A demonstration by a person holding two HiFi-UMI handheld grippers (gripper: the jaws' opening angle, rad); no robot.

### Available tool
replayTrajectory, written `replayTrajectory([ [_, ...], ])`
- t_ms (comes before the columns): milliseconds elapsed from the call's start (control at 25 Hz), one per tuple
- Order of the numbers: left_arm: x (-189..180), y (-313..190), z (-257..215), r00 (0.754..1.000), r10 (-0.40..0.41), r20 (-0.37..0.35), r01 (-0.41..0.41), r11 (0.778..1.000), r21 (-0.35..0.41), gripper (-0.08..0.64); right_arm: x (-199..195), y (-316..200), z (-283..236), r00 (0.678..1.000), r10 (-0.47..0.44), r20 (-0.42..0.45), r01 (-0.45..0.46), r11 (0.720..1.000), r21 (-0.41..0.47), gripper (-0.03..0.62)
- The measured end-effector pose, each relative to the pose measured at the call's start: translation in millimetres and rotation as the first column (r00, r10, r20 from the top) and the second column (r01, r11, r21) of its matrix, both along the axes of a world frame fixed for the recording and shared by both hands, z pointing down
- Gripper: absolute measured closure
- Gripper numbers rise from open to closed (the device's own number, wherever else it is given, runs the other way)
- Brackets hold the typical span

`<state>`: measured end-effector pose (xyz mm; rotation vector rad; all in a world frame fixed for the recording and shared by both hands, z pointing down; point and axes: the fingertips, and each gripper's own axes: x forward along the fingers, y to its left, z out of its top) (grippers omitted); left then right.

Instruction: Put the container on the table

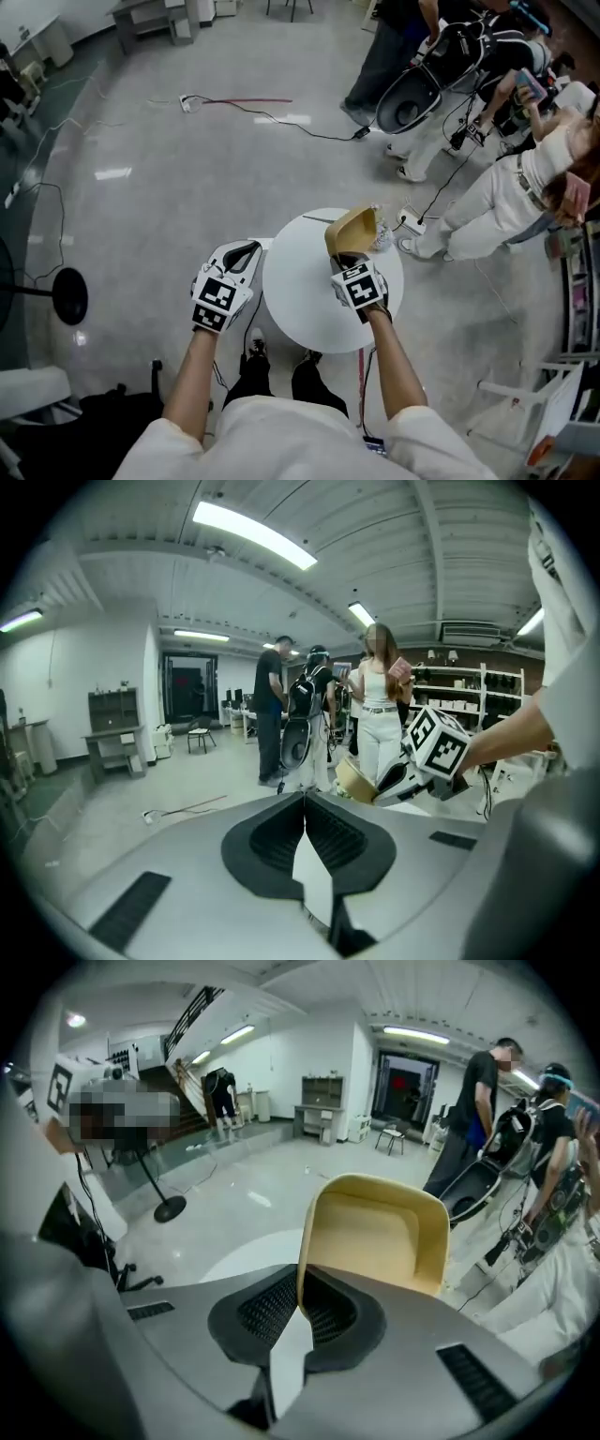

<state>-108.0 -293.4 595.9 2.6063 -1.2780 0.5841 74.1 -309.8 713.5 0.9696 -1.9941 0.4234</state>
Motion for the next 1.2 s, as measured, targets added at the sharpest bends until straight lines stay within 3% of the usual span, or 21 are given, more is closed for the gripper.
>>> replayTrajectory([
  [120,-10.4,4.3,21.8,0.998,-0.057,0.017,0.058,0.996,-0.063,0.54,-10.2,2.4,58.6,0.988,-0.118,-0.101,0.108,0.989,-0.098,0.565],
  [280,-21.2,17.9,42.9,0.994,-0.092,0.059,0.099,0.987,-0.124,0.54,-29.3,13.4,97.8,0.945,-0.252,-0.209,0.22,0.961,-0.167,0.563],
  [360,-26.1,23.0,53.0,0.993,-0.099,0.068,0.108,0.984,-0.144,0.54,-37.5,22.3,116.2,0.916,-0.312,-0.252,0.266,0.943,-0.201,0.561],
  [520,-24.8,26.6,62.0,0.991,-0.112,0.079,0.123,0.98,-0.156,0.54,-39.0,36.0,144.2,0.827,-0.429,-0.362,0.355,0.899,-0.256,0.56],
  [600,-21.8,25.7,64.9,0.99,-0.111,0.089,0.124,0.979,-0.159,0.54,-39.9,37.5,149.6,0.812,-0.446,-0.377,0.368,0.892,-0.262,0.558],
  [800,-14.7,18.2,55.1,0.991,-0.102,0.082,0.112,0.984,-0.135,0.54,-38.1,34.4,130.1,0.876,-0.375,-0.303,0.307,0.918,-0.249,0.518],
  [1000,4.9,-7.8,20.5,0.997,-0.069,0.043,0.071,0.997,-0.043,0.54,-16.4,15.2,69.4,0.967,-0.212,-0.144,0.185,0.967,-0.176,0.518],
  [1200,17.3,-18.4,-33.7,0.999,-0.03,0.018,0.029,0.998,0.058,0.54,6.7,12.1,-28.0,0.998,-0.052,0.032,0.054,0.997,-0.049,0.562],
])
